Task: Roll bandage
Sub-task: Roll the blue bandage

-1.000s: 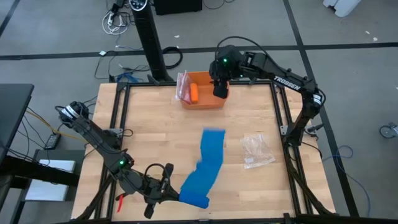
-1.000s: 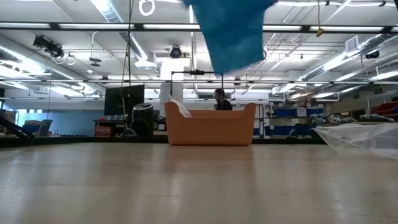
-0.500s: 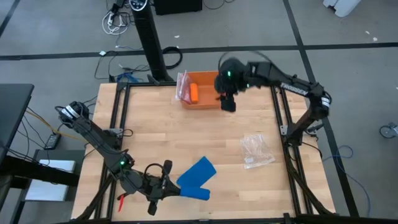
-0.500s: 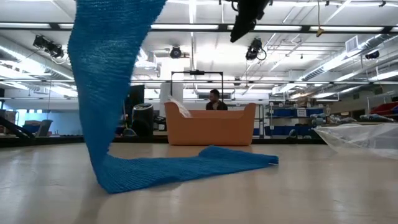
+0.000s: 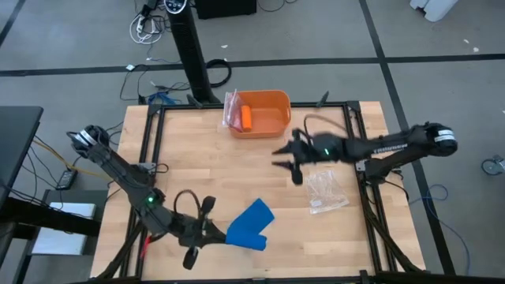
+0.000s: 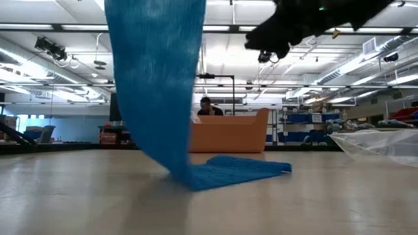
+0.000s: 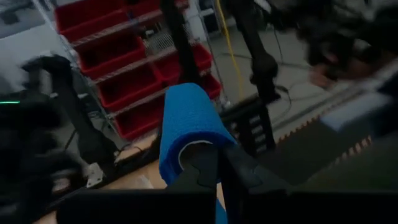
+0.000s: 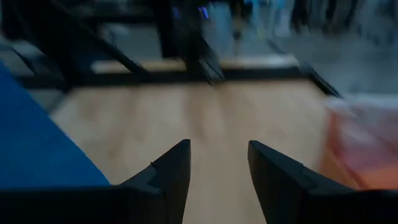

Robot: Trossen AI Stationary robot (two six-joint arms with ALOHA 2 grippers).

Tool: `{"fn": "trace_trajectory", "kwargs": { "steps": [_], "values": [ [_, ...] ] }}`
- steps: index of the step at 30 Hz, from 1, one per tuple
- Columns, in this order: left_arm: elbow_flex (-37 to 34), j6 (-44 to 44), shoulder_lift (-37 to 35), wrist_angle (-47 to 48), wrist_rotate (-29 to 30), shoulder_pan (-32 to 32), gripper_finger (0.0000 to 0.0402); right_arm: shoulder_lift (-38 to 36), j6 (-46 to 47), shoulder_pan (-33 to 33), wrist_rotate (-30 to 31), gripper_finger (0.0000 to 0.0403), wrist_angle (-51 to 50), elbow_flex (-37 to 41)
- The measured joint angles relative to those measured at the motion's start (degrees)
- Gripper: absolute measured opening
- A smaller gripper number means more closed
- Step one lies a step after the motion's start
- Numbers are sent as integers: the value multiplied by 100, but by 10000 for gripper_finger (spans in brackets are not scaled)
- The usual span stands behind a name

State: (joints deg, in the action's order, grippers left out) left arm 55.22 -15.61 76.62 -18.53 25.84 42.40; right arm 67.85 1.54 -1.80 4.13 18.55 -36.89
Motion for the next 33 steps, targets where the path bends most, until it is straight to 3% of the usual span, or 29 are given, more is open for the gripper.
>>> {"fn": "trace_trajectory", "kwargs": {
  "steps": [5,11,26,33],
  "values": [
    [0,265,-182,-183,-347,-295,8,235,-18,-1222,1187,143,1672,404],
    [0,724,-215,-455,-408,-738,8,515,-62,-2036,2152,149,2108,30],
    [0,808,-215,-568,-141,-1208,8,533,-4,-2619,2243,224,2038,-353],
    [0,698,-212,-565,-144,-1203,8,389,-315,-2918,2814,234,1813,-452]
  ]
}}
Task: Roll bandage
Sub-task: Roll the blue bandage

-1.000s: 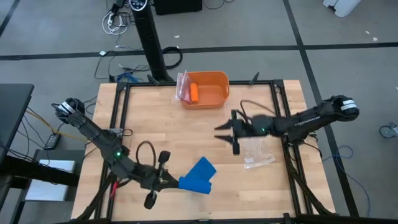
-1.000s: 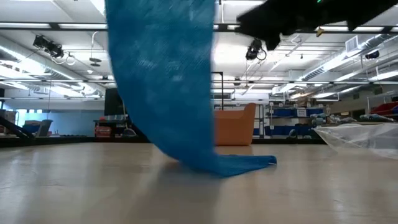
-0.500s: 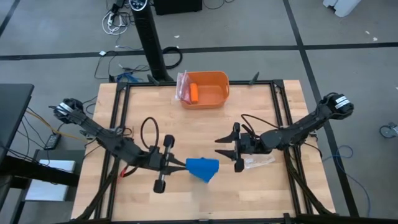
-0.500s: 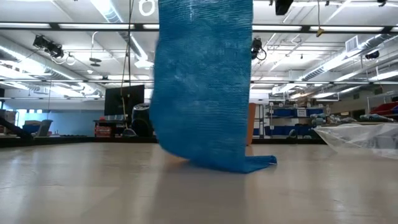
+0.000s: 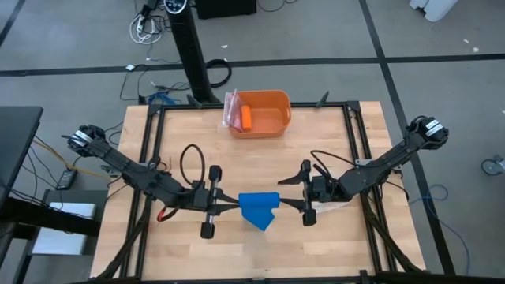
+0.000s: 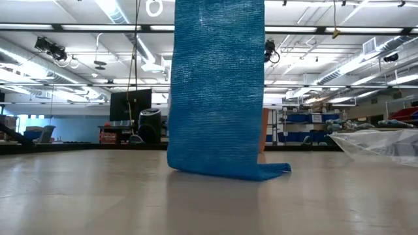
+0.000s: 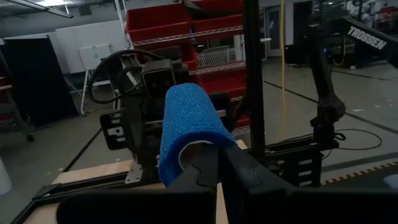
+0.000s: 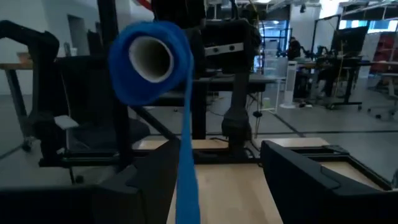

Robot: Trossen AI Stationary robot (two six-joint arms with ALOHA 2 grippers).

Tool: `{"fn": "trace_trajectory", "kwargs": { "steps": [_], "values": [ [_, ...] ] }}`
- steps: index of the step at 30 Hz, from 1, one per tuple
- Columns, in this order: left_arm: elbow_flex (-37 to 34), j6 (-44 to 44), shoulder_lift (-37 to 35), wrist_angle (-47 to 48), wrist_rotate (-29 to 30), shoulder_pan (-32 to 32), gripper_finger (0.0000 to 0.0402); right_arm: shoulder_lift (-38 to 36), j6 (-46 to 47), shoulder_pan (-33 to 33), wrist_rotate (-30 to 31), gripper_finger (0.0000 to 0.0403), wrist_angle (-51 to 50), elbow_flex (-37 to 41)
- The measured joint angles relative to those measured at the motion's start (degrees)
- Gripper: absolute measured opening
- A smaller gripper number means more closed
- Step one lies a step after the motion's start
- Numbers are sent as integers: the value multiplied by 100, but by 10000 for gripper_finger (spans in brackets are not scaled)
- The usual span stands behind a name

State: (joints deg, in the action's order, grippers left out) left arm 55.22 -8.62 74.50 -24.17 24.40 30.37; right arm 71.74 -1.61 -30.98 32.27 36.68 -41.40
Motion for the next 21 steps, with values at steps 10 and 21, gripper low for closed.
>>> {"fn": "trace_trajectory", "kwargs": {
  "steps": [10,21],
  "values": [
    [0,-7,2,-3,-105,-42,8,31,200,250,-745,224,51,-131],
    [0,-168,4,-130,-104,-99,8,293,196,418,-1149,196,-469,-590]
  ]
}}
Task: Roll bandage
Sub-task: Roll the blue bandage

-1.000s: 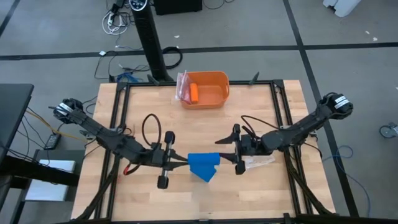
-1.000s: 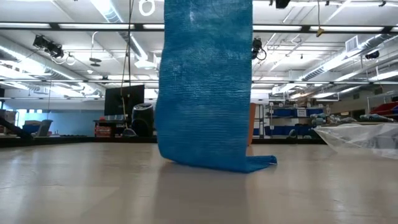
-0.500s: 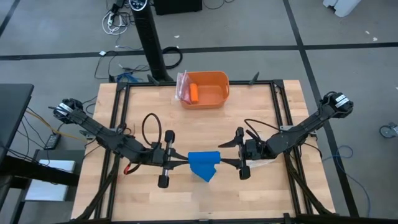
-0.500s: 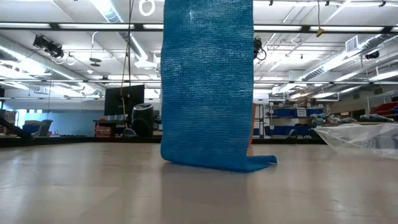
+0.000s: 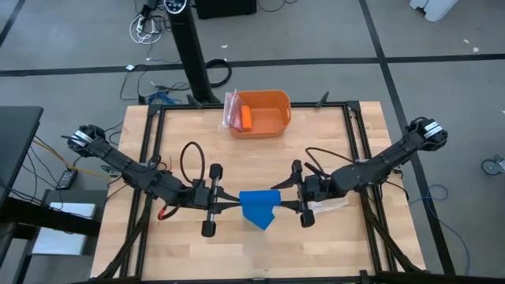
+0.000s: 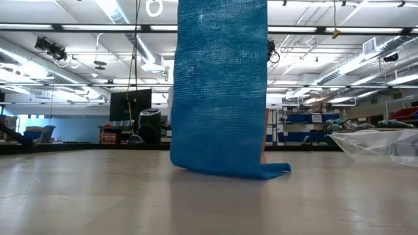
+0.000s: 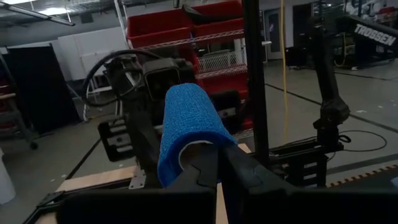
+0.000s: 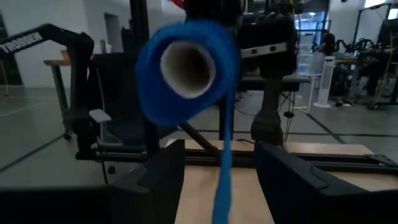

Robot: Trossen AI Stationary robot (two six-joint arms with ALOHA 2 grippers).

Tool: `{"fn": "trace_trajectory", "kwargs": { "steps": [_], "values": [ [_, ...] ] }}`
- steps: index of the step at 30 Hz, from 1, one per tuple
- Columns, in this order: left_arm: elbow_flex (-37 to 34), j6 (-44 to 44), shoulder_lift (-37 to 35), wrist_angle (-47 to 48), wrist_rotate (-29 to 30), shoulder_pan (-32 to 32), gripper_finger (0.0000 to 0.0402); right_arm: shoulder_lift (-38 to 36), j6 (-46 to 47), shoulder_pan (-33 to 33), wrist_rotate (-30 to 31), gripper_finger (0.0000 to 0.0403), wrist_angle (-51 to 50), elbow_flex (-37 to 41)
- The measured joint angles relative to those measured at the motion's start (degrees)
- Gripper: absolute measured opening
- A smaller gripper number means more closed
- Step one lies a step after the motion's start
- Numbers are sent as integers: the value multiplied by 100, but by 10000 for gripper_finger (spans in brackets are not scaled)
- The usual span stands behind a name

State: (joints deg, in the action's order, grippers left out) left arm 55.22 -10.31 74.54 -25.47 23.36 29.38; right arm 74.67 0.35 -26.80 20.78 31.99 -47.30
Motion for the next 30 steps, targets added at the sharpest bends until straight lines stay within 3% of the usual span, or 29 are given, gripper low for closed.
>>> {"fn": "trace_trajectory", "kwargs": {
  "steps": [7,14,30],
  "values": [
    [0,30,2,-15,-10,-4,8,448,-461,99,461,148,0,-372],
    [-2,18,2,8,-7,126,8,160,-877,6,716,15,-297,-425],
    [-4,-26,2,115,23,409,8,-104,-1305,-25,1603,3,-657,-425]
  ]
}}
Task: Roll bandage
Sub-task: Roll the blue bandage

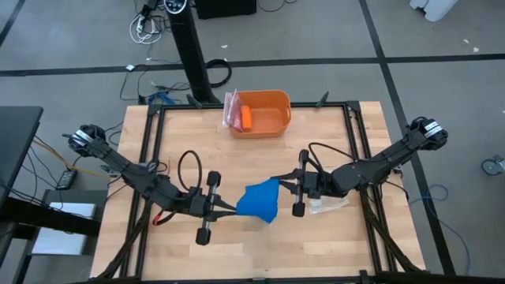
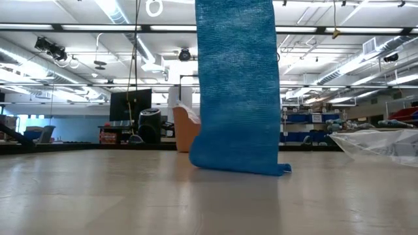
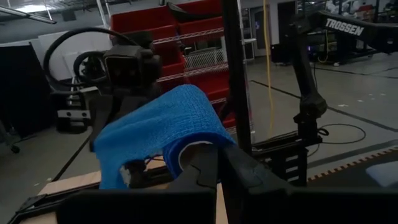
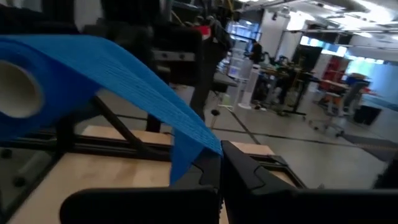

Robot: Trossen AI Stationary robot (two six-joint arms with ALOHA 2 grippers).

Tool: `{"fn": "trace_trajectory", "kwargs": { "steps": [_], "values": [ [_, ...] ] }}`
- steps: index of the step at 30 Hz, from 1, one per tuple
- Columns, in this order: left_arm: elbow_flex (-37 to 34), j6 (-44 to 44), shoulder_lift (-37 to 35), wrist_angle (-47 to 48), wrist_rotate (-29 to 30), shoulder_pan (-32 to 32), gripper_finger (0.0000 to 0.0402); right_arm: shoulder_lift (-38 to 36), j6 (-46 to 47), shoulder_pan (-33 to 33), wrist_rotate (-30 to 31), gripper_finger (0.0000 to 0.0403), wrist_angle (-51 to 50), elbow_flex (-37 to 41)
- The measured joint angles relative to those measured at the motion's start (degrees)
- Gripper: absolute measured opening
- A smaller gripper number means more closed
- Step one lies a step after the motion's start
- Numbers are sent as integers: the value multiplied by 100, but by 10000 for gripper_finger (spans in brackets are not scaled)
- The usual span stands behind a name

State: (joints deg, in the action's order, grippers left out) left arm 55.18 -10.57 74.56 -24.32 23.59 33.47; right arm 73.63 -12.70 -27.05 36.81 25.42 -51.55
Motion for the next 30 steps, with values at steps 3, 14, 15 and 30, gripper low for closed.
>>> {"fn": "trace_trajectory", "kwargs": {
  "steps": [3,14,15,30],
  "values": [
    [-2,-290,0,-7,62,101,8,0,8,-1,35,2,-64,0],
    [-4,-759,0,-351,635,219,8,26,782,-14,-372,1,-375,114],
    [-3,-792,0,-390,723,215,8,26,783,-30,-373,1,-381,114],
    [-4,-1495,2,-894,1021,-30,8,28,554,-18,-540,25,5,120]
  ]
}}
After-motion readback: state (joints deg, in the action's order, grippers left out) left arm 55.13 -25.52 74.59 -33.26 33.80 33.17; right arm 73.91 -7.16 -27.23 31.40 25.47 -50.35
